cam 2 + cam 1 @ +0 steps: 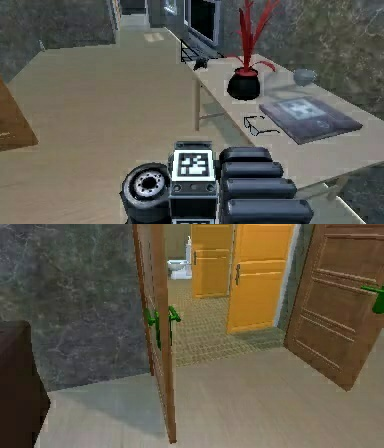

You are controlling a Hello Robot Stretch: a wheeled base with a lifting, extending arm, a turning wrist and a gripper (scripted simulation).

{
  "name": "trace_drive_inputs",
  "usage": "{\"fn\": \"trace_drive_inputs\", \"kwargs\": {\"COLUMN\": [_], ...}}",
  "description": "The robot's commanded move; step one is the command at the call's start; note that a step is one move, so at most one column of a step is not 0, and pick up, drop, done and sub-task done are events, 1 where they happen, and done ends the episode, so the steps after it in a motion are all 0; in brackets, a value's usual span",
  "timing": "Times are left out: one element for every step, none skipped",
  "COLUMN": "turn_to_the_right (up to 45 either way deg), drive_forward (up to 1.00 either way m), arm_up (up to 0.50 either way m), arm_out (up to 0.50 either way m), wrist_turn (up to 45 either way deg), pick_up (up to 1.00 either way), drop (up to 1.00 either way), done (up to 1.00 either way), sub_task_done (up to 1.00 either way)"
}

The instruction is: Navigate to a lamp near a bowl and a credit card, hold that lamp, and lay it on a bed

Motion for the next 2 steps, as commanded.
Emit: {"fn": "trace_drive_inputs", "kwargs": {"turn_to_the_right": [45.0, 21.0], "drive_forward": [0.00, 0.00], "arm_up": [0.00, 0.00], "arm_out": [0.00, 0.00], "wrist_turn": [0.0, 0.0], "pick_up": [0.00, 0.00], "drop": [0.00, 0.00], "done": [0.00, 0.00], "sub_task_done": [0.00, 0.00]}}
